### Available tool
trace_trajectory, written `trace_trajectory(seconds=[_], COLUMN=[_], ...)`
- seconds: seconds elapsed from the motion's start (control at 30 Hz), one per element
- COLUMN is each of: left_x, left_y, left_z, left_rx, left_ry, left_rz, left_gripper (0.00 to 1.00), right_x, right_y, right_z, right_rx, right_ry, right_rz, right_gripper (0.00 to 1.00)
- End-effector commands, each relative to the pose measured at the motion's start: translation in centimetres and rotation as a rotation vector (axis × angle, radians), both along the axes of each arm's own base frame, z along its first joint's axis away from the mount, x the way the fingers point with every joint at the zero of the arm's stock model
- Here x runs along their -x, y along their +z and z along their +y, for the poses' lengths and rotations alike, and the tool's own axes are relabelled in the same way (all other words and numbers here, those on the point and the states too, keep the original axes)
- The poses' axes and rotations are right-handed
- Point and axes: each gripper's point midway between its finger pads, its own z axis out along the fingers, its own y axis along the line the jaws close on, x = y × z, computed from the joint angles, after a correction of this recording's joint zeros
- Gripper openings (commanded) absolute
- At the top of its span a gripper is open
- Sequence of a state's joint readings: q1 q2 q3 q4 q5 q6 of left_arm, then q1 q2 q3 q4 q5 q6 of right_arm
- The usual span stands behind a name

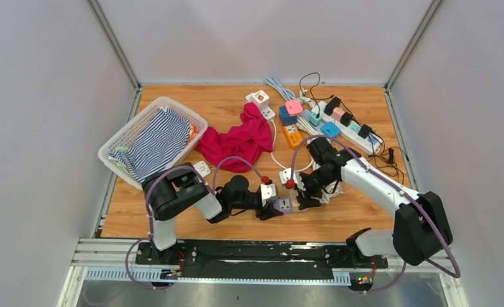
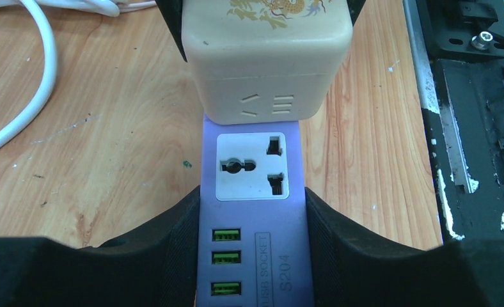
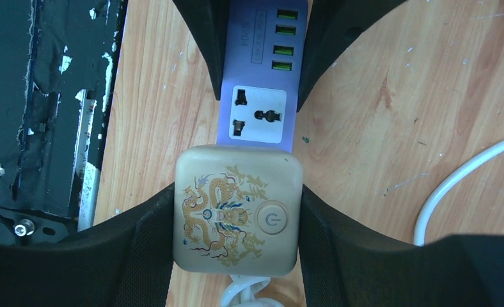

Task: Pull the plug off the socket
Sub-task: Remove the plug from the socket.

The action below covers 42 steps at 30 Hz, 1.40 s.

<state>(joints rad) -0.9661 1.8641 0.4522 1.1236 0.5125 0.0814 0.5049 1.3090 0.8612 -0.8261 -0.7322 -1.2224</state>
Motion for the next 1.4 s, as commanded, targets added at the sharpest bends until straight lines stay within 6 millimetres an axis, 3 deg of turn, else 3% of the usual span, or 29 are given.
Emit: trace_trajectory(seconds=[0.0, 0.13, 0.3, 0.4, 0.5, 0.67, 0.77, 0.83, 0.93, 1.1, 1.2, 1.37], left_x=[-0.6, -0.5, -0.5, -0.5, -0.5, -0.3, -0.1, -0.1, 0.0, -0.1, -0.2, -0.1], left_y=[1.2, 1.2, 1.3, 1.3, 1.3, 1.2, 1.2, 1.2, 1.2, 1.0, 0.8, 0.7], left_z=[-0.9, -0.8, -0.8, -0.8, -0.8, -0.8, -0.8, -0.8, -0.8, -1.0, -1.1, -1.1], left_rx=[0.043, 0.045, 0.048, 0.048, 0.046, 0.043, 0.041, 0.041, 0.04, 0.034, 0.022, 0.019], left_ry=[-0.018, -0.022, -0.021, -0.018, -0.019, -0.026, -0.031, -0.031, -0.03, -0.026, -0.03, -0.032], left_rz=[-0.069, -0.069, -0.074, -0.074, -0.074, -0.077, -0.081, -0.083, -0.086, -0.09, -0.085, -0.083], left_gripper=[0.0, 0.0, 0.0, 0.0, 0.0, 0.0, 0.0, 0.0, 0.0, 0.0, 0.0, 0.0], right_x=[0.0, -0.2, 2.9, 3.4, 2.4, -1.1, -1.5, -1.1, 1.3, 2.9, 1.9, -2.4], right_y=[1.9, 2.2, 1.0, 0.8, 0.9, 1.8, 2.2, 1.8, 1.4, 1.9, 1.7, 1.7], right_z=[-0.5, -0.2, 1.8, 2.2, 1.7, -0.9, -1.2, -0.7, 1.3, 2.4, 1.7, -1.7], right_rx=[-0.066, -0.121, -0.082, -0.07, -0.04, -0.057, -0.103, -0.096, -0.094, -0.129, -0.09, -0.015], right_ry=[-0.055, -0.092, 0.052, 0.084, 0.05, -0.133, -0.169, -0.151, -0.029, 0.043, 0.021, -0.164], right_rz=[0.042, 0.052, 0.117, 0.13, 0.095, 0.038, 0.03, 0.033, 0.062, 0.097, 0.044, -0.059], right_gripper=[0.0, 0.0, 0.0, 0.0, 0.0, 0.0, 0.0, 0.0, 0.0, 0.0, 0.0, 0.0])
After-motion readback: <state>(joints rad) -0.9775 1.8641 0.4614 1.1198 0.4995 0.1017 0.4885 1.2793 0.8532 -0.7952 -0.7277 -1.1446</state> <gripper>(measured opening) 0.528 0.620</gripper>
